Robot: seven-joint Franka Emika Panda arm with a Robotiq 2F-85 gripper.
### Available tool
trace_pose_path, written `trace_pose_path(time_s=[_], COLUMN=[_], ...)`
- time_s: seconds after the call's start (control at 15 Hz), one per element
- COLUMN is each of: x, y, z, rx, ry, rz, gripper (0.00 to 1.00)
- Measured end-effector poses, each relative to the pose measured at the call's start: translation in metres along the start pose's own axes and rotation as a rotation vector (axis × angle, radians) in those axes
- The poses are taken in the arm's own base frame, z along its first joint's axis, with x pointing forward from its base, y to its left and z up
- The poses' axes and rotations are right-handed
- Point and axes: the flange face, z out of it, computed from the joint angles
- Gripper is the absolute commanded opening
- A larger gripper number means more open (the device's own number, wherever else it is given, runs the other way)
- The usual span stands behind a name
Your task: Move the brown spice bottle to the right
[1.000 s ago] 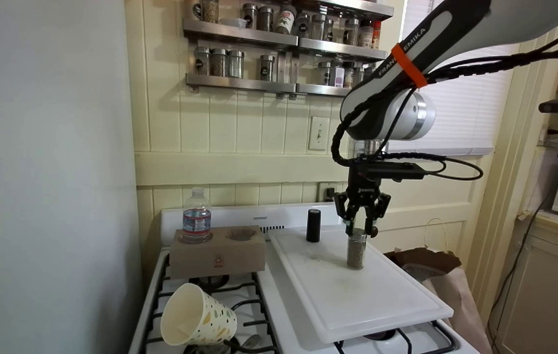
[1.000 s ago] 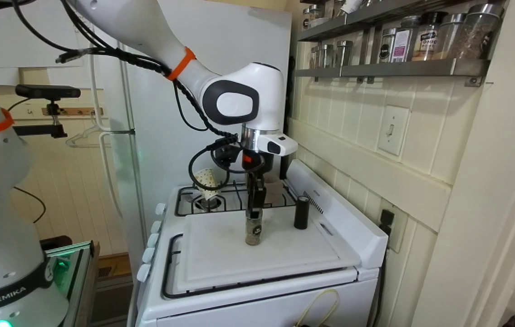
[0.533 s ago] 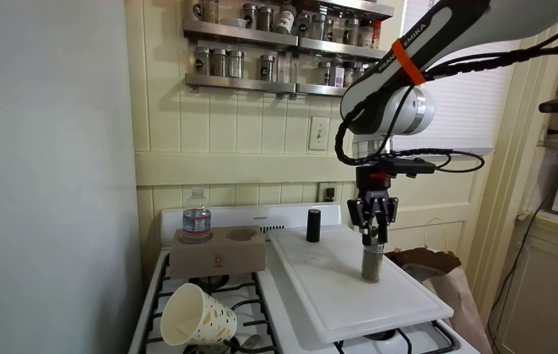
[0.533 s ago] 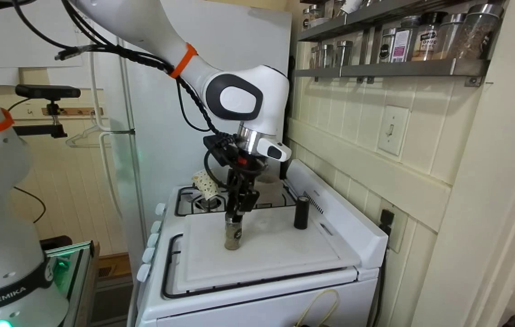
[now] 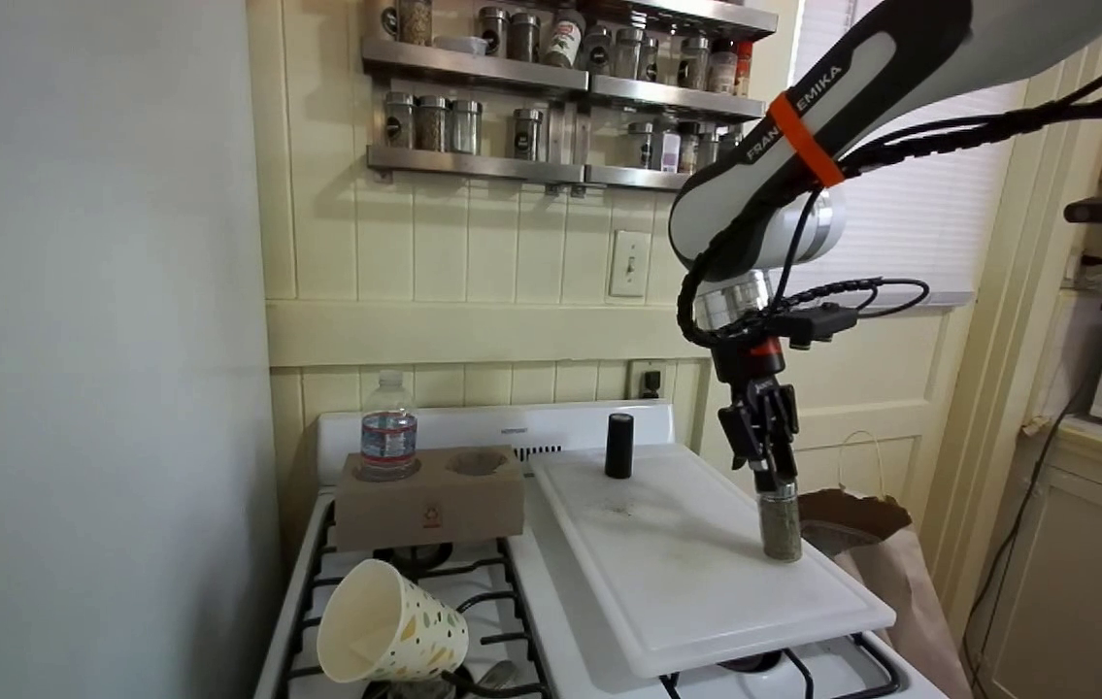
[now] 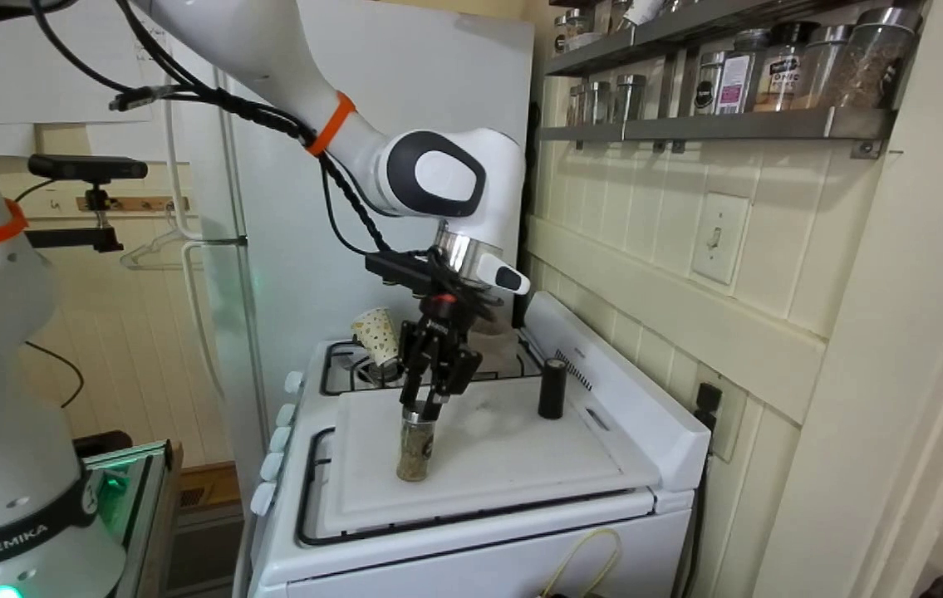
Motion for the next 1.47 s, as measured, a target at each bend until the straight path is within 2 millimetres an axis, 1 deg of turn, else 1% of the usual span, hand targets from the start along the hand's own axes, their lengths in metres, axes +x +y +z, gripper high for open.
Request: trace_pose_path(time_s=[0.07,0.13,0.47,0.53,0.8,1.0,1.13,1.27,1.47], x=[0.003,0.007,0.008,0.008,0.011,0.021,0.026,0.030,0.033], y=[-0.002,-0.003,-0.003,-0.003,-0.004,-0.014,-0.020,-0.022,-0.025], z=[-0.003,-0.006,-0.006,-0.006,-0.010,-0.028,-0.039,-0.044,-0.044], rx=[-0.019,-0.029,-0.030,-0.030,-0.051,-0.136,-0.162,-0.142,-0.060], ry=[0.020,0.045,0.051,0.051,0.071,0.154,0.206,0.253,0.298], rz=[-0.022,-0.043,-0.044,-0.044,-0.055,-0.105,-0.127,-0.153,-0.174], gripper=[0.24,0.49,0.49,0.24,0.24,0.24,0.24,0.24,0.24])
